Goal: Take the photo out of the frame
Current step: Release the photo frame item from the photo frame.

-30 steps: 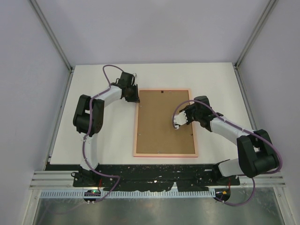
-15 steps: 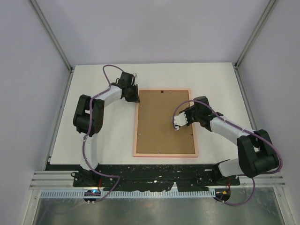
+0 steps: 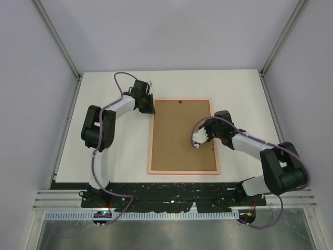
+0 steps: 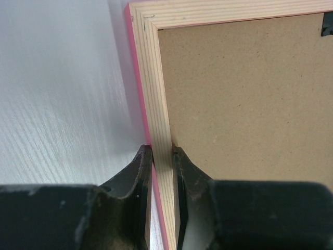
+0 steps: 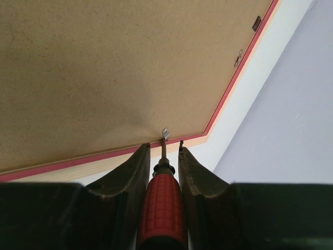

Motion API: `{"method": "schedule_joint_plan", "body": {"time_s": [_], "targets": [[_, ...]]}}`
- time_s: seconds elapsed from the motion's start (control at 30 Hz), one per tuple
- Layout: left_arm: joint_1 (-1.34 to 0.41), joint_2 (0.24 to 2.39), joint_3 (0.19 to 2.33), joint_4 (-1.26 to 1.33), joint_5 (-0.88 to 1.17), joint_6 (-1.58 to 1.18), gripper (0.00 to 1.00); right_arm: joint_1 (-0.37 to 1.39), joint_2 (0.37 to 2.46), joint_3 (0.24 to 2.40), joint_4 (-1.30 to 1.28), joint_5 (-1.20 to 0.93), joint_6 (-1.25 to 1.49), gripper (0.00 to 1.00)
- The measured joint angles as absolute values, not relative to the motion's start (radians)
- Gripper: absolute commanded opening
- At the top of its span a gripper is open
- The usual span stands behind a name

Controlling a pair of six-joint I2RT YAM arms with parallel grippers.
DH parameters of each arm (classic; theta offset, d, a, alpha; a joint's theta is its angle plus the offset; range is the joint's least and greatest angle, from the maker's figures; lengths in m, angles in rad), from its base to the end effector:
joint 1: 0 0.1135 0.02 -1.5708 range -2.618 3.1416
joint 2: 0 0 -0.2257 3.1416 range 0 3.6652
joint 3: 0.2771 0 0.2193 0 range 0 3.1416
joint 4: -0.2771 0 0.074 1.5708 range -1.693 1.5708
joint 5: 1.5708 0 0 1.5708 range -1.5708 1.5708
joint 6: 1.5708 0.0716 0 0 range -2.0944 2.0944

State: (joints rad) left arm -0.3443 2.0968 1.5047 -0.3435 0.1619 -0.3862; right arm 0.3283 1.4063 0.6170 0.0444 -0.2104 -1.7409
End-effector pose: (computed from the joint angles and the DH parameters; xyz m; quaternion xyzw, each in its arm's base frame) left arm 0.3987 -0.1552 0.1243 0.0054 0.9472 -0.1829 0.2633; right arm 0.2603 0.1045 0.1310 -0.8046 0.4291 -0.1859 0.3660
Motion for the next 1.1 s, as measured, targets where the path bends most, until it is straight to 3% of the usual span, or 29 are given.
{"method": "schedule_joint_plan", "body": {"time_s": [0.43,0.8,1.0,1.1], "targets": [[-0.344,2.097,1.504,-0.342,0.168,-0.386,0.0,0.332,1.433,0.588,0.12,-0.21,-1.793,0.08],[-0.344,2.097,1.504,-0.342,0.169,-0.385,0.0,0.332,1.441,0.453,0.337,-0.226,-1.889,0.08],[-0.344,2.097,1.504,-0.342,0.17,-0.385,0.0,0.332,1.435,0.461,0.328,-0.245,-1.851,0.08],[-0.344,2.097,1.504,-0.342,0.17,-0.385,0.0,0.332,1.414,0.544,0.202,-0.25,-1.741,0.08]]}}
